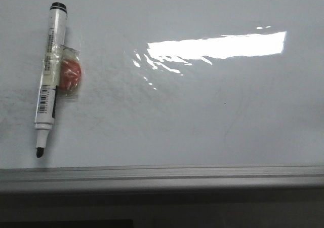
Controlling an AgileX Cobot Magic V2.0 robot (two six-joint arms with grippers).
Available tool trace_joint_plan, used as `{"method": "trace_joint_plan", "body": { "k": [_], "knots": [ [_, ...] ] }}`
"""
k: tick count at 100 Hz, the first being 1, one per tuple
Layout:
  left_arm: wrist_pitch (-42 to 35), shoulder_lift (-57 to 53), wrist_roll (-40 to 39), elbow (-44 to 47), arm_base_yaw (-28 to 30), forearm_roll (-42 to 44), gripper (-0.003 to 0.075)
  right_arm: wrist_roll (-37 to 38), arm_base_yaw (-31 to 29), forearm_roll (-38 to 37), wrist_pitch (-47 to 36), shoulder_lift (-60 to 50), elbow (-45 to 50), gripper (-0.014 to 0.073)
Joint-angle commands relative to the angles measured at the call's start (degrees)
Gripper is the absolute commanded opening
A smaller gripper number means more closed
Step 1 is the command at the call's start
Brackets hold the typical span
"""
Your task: Write number 9 on whiteboard
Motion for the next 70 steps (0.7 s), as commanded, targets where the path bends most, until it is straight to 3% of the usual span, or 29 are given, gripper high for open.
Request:
{"method": "trace_joint_plan", "body": {
  "k": [1, 26, 70],
  "knots": [
    [-5.7, 1.8, 0.2, -2.2, -2.7, -1.6, 0.0358, -0.5, 0.0, 0.3, -3.2, 1.2, -2.0, -0.0063],
    [-12.8, 3.9, 0.2, -2.2, -9.4, -1.5, 0.0358, -0.5, 0.0, 0.3, -1.3, 1.2, -2.0, -0.0063],
    [-14.9, 4.9, 0.2, -2.2, -15.4, 1.6, 0.0358, -0.5, 0.0, 0.3, -1.3, 1.2, -2.0, -0.0064]
  ]
}}
